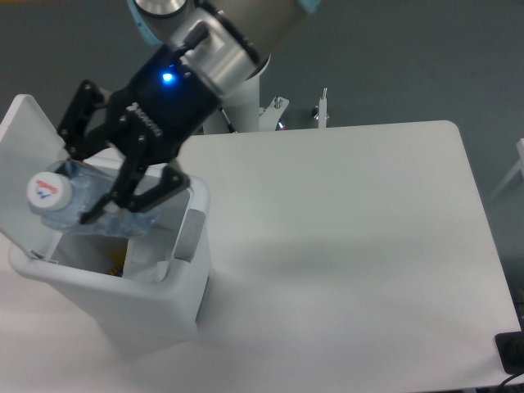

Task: Place the trash in the trash can
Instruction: 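Release the bottle into the trash can and raise the gripper away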

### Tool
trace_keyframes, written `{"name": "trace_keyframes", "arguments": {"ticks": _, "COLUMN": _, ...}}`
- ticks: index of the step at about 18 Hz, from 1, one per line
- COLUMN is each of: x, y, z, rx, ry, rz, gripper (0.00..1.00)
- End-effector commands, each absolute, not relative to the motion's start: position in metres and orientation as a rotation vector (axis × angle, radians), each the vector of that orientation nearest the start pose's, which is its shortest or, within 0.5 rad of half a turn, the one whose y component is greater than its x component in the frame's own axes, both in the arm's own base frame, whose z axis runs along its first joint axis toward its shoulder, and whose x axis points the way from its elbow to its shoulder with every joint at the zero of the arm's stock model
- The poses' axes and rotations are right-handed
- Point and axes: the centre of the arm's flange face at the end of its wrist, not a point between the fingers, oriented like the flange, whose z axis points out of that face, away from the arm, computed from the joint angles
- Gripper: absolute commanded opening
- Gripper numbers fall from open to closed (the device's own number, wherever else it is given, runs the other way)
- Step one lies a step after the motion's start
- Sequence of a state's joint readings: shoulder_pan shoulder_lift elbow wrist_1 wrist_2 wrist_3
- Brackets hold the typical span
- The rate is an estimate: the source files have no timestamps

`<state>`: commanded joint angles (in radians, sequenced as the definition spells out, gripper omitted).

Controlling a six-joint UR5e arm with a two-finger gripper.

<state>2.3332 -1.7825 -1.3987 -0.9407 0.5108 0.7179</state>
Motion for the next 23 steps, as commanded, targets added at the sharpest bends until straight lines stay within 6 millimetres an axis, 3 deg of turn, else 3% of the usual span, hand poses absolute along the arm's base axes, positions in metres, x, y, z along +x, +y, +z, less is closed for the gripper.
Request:
{"name": "trace_keyframes", "arguments": {"ticks": 1, "x": -0.248, "y": 0.578, "z": 0.571, "rx": -1.999, "ry": 0.306, "rz": -0.457, "gripper": 1.0}}
{"name": "trace_keyframes", "arguments": {"ticks": 5, "x": -0.246, "y": 0.572, "z": 0.557, "rx": -2.022, "ry": 0.279, "rz": -0.474, "gripper": 1.0}}
{"name": "trace_keyframes", "arguments": {"ticks": 7, "x": -0.258, "y": 0.566, "z": 0.558, "rx": -2.022, "ry": 0.252, "rz": -0.464, "gripper": 1.0}}
{"name": "trace_keyframes", "arguments": {"ticks": 11, "x": -0.303, "y": 0.546, "z": 0.562, "rx": -2.023, "ry": 0.172, "rz": -0.41, "gripper": 1.0}}
{"name": "trace_keyframes", "arguments": {"ticks": 14, "x": -0.35, "y": 0.518, "z": 0.562, "rx": -2.02, "ry": 0.091, "rz": -0.353, "gripper": 1.0}}
{"name": "trace_keyframes", "arguments": {"ticks": 20, "x": -0.453, "y": 0.468, "z": 0.519, "rx": -2.067, "ry": -0.115, "rz": -0.281, "gripper": 1.0}}
{"name": "trace_keyframes", "arguments": {"ticks": 22, "x": -0.49, "y": 0.448, "z": 0.499, "rx": -2.211, "ry": -0.227, "rz": -0.127, "gripper": 1.0}}
{"name": "trace_keyframes", "arguments": {"ticks": 23, "x": -0.5, "y": 0.446, "z": 0.49, "rx": -2.272, "ry": -0.233, "rz": -0.063, "gripper": 1.0}}
